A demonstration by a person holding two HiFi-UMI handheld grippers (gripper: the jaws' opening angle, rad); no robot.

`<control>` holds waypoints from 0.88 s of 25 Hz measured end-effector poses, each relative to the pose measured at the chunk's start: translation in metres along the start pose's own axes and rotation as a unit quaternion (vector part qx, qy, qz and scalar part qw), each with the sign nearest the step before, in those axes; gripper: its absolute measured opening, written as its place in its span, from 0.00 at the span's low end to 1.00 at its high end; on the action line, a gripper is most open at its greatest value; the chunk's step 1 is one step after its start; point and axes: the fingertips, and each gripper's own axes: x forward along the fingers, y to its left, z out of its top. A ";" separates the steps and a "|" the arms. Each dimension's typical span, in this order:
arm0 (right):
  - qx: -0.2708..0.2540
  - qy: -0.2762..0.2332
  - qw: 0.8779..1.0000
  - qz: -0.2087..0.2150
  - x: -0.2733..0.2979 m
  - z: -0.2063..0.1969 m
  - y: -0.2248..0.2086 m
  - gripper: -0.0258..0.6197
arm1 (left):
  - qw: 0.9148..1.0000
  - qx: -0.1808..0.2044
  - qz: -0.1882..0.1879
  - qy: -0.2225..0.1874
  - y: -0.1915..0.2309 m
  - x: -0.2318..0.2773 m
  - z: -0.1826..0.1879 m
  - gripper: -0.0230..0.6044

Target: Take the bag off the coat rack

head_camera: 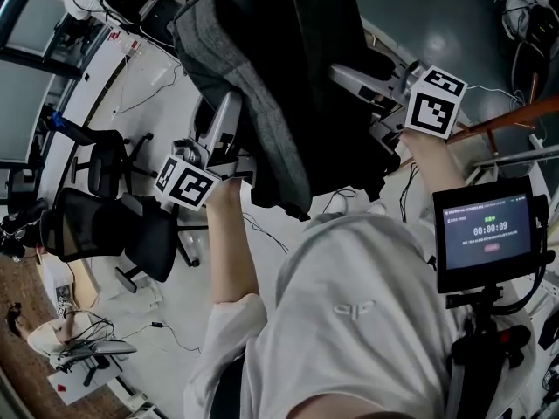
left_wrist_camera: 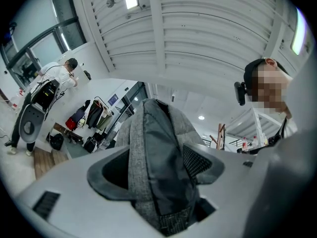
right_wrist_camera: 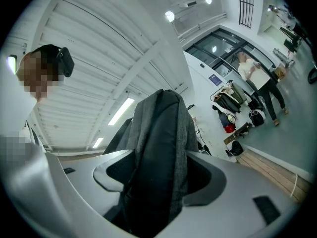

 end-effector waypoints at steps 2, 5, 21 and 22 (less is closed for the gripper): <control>0.001 0.001 1.000 -0.007 -0.001 -0.002 -0.003 0.51 | 1.000 -0.004 -0.002 0.003 0.000 0.003 -0.002 0.56; 0.004 0.002 1.000 -0.014 -0.002 -0.005 -0.006 0.51 | 1.000 -0.011 -0.005 0.007 0.002 0.004 -0.006 0.56; 0.012 0.007 1.000 -0.023 -0.003 -0.008 -0.012 0.51 | 1.000 -0.024 -0.007 0.011 0.010 0.007 -0.012 0.56; 0.011 0.007 1.000 -0.023 -0.003 -0.007 -0.013 0.51 | 1.000 -0.025 -0.008 0.011 0.010 0.007 -0.012 0.56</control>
